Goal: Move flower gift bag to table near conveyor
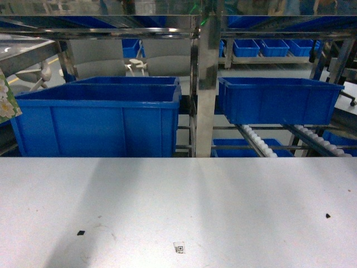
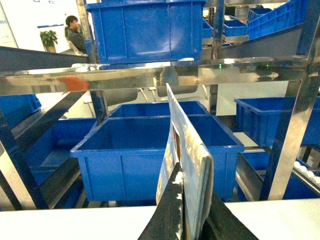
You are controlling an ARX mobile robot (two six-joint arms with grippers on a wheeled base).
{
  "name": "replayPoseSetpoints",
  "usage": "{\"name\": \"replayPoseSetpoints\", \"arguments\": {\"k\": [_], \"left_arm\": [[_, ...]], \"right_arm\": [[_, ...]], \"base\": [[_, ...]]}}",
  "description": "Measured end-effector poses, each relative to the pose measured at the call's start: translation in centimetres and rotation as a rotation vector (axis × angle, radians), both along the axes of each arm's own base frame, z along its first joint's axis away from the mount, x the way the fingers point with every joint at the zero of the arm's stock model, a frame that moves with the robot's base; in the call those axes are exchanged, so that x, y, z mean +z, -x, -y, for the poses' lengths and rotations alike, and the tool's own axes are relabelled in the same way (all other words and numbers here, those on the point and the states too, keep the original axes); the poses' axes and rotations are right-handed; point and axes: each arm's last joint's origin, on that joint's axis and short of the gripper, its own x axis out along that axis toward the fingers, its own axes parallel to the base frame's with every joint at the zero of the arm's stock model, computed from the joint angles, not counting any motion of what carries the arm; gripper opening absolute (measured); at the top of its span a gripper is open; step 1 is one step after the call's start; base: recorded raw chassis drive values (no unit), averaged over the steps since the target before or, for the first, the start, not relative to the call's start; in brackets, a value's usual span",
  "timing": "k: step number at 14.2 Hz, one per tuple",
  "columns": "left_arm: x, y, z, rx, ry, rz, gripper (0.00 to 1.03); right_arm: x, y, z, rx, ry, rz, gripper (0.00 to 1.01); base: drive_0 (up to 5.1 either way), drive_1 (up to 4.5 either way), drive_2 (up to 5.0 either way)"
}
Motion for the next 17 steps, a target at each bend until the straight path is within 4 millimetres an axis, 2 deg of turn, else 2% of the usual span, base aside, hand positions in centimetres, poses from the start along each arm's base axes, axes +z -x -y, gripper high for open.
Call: {"name": "replayPoseSetpoints", "arguments": {"k": [1,3,6,8,10,12,15,17], "left_arm": [[0.0,0.0,0.0,0.000,0.000,0.000,0.02],[0.0,0.0,0.0,0.000,0.000,0.000,0.02],[0.0,0.0,0.0,0.000,0.000,0.000,0.02],[0.0,0.0,0.0,0.000,0.000,0.000,0.02],[0.0,0.0,0.0,0.000,0.000,0.000,0.02],[0.0,0.0,0.0,0.000,0.000,0.000,0.02],[0.0,0.0,0.0,0.000,0.000,0.000,0.02],[0.0,0.0,0.0,0.000,0.000,0.000,0.02]], "right_arm": [[-0.1,0.0,-0.2,0.007,0.002,0.000,0.02],[-1.0,-1.4,-0.6,0.054,-0.012,-0.072,0.02],[-2.2,-4.6,-1.5,0.115,-0.033,-0.135,0.02],[-2.6,-7.7,-1.7,0.132,-0.049,-0.154,0.02],[-5.6,-10.7,-1.7,0.152,-0.059,-0.232,0.02],[-9.0,-13.0,-0.8,0.143,-0.049,-0.320,0.02],[-11.8,-14.7,-0.5,0.125,-0.041,-0.416,0.02],[-13.0,-15.9,0.2,0.117,-0.051,-0.435,0.02]], "base": [[0.0,-4.11,4.1],[0.0,-4.11,4.1],[0.0,-4.11,4.1],[0.0,-4.11,4.1],[0.0,-4.11,4.1],[0.0,-2.06,2.0],[0.0,0.00,0.0],[0.0,0.00,0.0]]}}
